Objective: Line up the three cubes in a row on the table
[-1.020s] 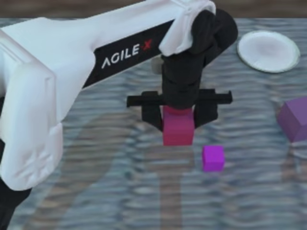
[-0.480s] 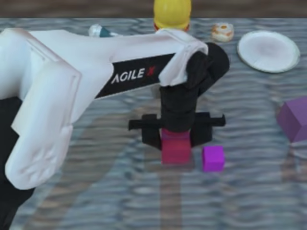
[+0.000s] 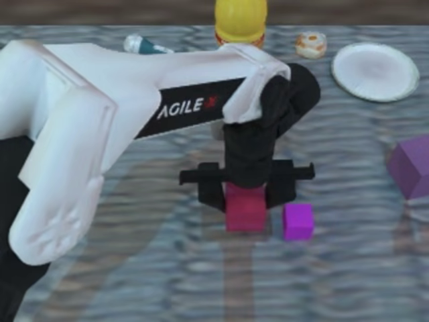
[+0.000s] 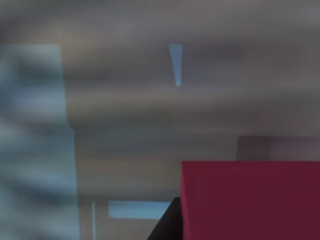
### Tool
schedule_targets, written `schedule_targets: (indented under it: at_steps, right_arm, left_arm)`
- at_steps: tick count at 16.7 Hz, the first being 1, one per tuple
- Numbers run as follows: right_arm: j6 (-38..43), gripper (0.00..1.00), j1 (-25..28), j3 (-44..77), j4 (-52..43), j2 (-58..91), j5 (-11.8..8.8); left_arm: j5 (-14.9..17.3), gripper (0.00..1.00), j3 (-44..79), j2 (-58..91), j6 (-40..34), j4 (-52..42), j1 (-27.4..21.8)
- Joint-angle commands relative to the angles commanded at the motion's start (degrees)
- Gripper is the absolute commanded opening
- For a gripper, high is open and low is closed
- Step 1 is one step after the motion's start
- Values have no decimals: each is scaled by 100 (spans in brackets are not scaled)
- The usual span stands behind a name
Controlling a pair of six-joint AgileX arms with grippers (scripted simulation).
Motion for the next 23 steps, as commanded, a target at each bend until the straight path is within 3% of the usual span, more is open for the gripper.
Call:
schedule_targets:
  at_steps: [9, 19, 23]
  right_arm:
    - [0, 100, 0, 0, 0, 0, 0]
    - [0, 100, 0, 0, 0, 0, 0]
    - [0, 100, 0, 0, 0, 0, 0]
  left_arm:
    - [0, 98, 0, 0, 0, 0, 0]
    - [-2, 100, 20, -2, 0, -21, 12]
    - [-19, 100, 561, -105, -37, -698, 68]
